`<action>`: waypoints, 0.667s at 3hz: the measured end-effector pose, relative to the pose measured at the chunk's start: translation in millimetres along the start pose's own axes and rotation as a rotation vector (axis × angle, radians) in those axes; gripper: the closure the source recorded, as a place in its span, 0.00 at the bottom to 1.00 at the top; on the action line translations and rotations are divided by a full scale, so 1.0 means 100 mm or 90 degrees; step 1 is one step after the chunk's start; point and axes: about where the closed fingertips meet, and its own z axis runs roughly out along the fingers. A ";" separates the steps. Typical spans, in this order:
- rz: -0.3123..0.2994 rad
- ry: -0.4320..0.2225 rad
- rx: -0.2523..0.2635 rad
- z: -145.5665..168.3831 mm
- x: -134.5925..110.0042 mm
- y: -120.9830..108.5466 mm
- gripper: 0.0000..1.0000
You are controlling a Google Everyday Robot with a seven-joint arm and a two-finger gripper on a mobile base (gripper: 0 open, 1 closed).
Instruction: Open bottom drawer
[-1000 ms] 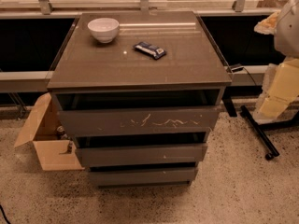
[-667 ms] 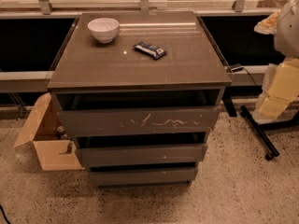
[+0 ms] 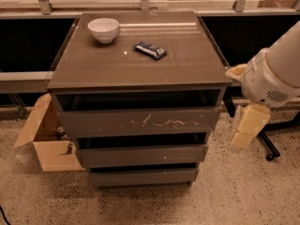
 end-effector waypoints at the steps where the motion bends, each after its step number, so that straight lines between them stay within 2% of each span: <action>1: 0.003 -0.012 -0.049 0.48 0.06 0.11 0.00; 2: 0.004 -0.012 -0.056 0.54 0.08 0.13 0.00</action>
Offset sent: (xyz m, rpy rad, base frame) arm 0.0013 0.0086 -0.0417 0.0265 0.0586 0.0211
